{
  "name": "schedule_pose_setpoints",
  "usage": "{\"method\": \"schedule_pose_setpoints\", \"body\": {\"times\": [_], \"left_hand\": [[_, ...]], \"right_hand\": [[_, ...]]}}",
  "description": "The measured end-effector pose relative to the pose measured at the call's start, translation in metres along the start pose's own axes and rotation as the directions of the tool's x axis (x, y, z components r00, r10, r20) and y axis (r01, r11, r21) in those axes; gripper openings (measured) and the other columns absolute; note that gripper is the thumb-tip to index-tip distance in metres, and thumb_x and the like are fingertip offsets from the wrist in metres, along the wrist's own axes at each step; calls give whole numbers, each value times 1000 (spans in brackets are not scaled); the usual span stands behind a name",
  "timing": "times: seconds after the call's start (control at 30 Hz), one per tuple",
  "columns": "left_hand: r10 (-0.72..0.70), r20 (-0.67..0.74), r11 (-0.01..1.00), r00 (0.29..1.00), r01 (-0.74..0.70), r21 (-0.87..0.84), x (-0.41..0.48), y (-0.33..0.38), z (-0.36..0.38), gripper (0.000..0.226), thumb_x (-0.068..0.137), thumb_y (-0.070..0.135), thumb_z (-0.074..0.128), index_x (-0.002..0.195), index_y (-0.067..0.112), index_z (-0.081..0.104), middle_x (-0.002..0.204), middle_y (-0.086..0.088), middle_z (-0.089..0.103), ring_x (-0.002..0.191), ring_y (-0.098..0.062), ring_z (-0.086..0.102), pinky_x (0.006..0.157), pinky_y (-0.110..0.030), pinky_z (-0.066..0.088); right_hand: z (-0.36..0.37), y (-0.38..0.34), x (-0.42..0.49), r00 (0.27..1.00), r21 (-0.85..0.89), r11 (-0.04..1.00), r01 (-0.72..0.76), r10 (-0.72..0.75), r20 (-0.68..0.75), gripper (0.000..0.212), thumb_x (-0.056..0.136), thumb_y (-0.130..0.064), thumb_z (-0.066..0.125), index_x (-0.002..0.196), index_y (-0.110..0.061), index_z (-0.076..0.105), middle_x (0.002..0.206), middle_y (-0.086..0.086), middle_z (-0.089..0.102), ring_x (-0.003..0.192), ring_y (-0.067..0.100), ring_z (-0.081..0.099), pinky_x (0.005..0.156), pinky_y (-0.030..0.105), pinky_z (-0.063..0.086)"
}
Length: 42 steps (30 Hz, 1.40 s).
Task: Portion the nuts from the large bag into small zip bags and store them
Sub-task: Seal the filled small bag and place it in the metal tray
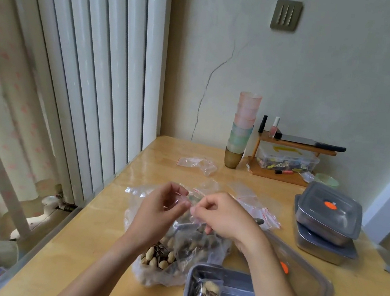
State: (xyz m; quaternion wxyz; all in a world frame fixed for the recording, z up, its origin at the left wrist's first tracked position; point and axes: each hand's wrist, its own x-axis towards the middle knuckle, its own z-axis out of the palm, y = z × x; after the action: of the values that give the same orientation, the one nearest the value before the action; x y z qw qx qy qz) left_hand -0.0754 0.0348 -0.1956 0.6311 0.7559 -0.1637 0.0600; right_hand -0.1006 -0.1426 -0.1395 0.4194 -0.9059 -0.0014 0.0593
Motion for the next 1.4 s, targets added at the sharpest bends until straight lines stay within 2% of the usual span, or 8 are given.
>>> {"method": "schedule_pose_setpoints", "body": {"times": [0.17, 0.3, 0.57, 0.73, 0.9, 1.07, 1.27, 1.4], "left_hand": [[42, 143, 989, 989, -62, 137, 8, 2, -2, 25, 91, 22, 78, 110, 26, 62, 87, -2, 74, 78, -19, 70, 71, -30, 54], [37, 157, 993, 987, -54, 102, 10, 3, -8, 26, 92, 16, 76, 112, 23, 61, 85, -1, 74, 81, -24, 72, 77, -36, 56], [200, 109, 926, 974, -224, 303, 6, -3, -2, 11, 103, 20, 60, 113, 26, 58, 75, 4, 71, 62, -17, 59, 57, -25, 42], [255, 56, 903, 965, -258, 342, 4, -7, 6, 14, 105, 13, 56, 117, 20, 58, 72, 8, 67, 63, -11, 57, 54, -14, 36], [278, 44, 895, 960, -276, 350, 3, -6, 6, 17, 106, 14, 52, 121, 22, 53, 73, 3, 69, 60, -14, 53, 53, -16, 34], [292, 25, 875, 956, -278, 397, 1, -9, 3, 19, 106, 11, 53, 122, 20, 52, 76, 11, 71, 56, -7, 53, 51, -14, 33], [280, 29, 880, 960, -268, 392, -5, -8, 4, 17, 107, 13, 49, 122, 21, 52, 82, 16, 72, 68, -3, 61, 56, -12, 38], [228, 72, 920, 971, -239, 311, -12, 0, 2, 23, 108, 38, 44, 130, 31, 46, 96, 19, 72, 88, -1, 66, 70, -15, 46]], "right_hand": [[-12, -2, 3, 999, 65, 998, -3, 0, 37, 16, 93, -19, 68, 83, -17, 80, 78, -6, 77, 64, 12, 58, 68, 31, 49], [-18, -4, 5, 995, 58, 998, -27, 21, 102, 14, 91, -14, 68, 84, -13, 81, 83, 1, 79, 62, 14, 58, 55, 22, 42], [-14, 6, 16, 992, 31, 992, -119, 117, 47, 16, 90, -15, 63, 87, -10, 78, 88, 14, 78, 63, 16, 59, 53, 23, 43], [-14, -2, 15, 961, -88, 980, 176, -191, -199, 13, 91, -15, 65, 89, -28, 67, 86, -11, 68, 63, -4, 56, 61, 11, 41], [-16, -14, 4, 976, 14, 977, 214, -213, -39, 14, 96, -15, 61, 93, -25, 70, 80, -6, 75, 53, 9, 62, 67, 29, 59], [-15, -10, 4, 989, -24, 990, 139, -137, 62, 18, 102, -36, 61, 98, -24, 73, 54, -5, 65, 52, 7, 62, 82, 33, 55], [-15, -9, 4, 973, 14, 995, 99, -100, 208, 21, 95, -39, 73, 94, -19, 78, 91, -5, 79, 54, 9, 58, 61, 21, 43], [-12, -2, 8, 988, 121, 992, 24, -42, 147, 12, 89, -25, 81, 88, -14, 75, 78, 0, 75, 50, 12, 54, 51, 20, 41]]}}
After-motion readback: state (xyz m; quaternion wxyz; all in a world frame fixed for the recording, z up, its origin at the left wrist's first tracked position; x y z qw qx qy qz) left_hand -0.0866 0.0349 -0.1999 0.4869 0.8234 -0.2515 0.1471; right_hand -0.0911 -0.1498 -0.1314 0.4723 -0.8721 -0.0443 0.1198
